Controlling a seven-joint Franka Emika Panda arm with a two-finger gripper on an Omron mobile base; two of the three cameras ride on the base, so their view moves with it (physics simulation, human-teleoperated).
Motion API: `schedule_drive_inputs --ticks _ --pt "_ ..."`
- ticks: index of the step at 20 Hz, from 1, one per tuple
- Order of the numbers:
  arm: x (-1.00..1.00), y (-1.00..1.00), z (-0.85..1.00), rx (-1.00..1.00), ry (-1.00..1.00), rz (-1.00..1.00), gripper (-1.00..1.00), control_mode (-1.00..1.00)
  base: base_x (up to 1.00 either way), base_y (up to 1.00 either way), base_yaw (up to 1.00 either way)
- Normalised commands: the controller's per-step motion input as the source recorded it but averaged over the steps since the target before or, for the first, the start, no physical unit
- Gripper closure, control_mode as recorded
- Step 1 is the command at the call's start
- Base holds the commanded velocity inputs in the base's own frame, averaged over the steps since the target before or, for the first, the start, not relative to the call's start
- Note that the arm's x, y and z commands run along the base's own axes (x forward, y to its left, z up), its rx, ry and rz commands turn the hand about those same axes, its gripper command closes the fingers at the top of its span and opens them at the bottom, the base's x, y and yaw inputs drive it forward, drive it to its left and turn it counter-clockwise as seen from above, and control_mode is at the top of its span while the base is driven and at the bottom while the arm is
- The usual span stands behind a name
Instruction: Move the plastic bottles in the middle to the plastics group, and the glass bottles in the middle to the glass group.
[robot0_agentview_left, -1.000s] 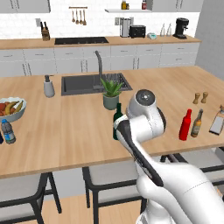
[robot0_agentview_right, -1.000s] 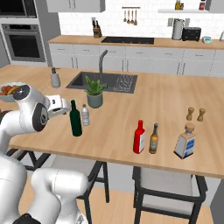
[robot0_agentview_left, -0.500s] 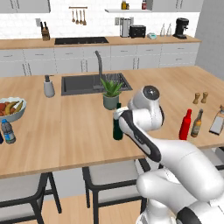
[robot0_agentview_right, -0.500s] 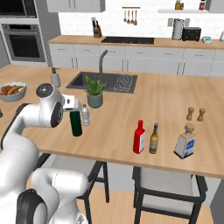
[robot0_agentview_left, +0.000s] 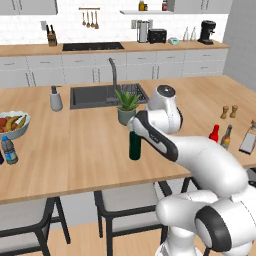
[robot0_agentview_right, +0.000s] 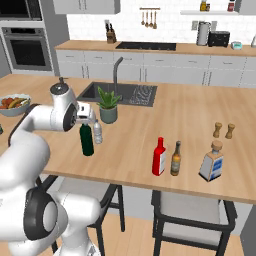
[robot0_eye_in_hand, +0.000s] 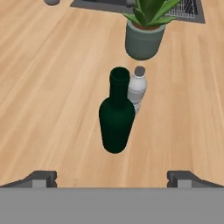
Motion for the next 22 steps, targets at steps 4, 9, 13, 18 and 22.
schedule_drive_inputs --ticks 4,9,13,18,22 --pt "0.05 0.07 -0.44 0.0 -0.13 0.0 -1.0 -1.0 0.0 0.0 0.0" --pt "0.29 0.11 -0.29 0.0 -0.06 0.0 -1.0 -1.0 0.0 0.0 0.0" --pt "0.41 -0.05 -0.01 0.0 0.0 0.0 -1.0 -1.0 0.0 0.0 0.0" --pt "0.19 -0.03 0.0 0.0 0.0 0.0 -1.0 -1.0 0.0 0.0 0.0" --pt "0.01 0.0 -0.11 0.01 0.0 0.0 -1.0 -1.0 0.0 0.0 0.0"
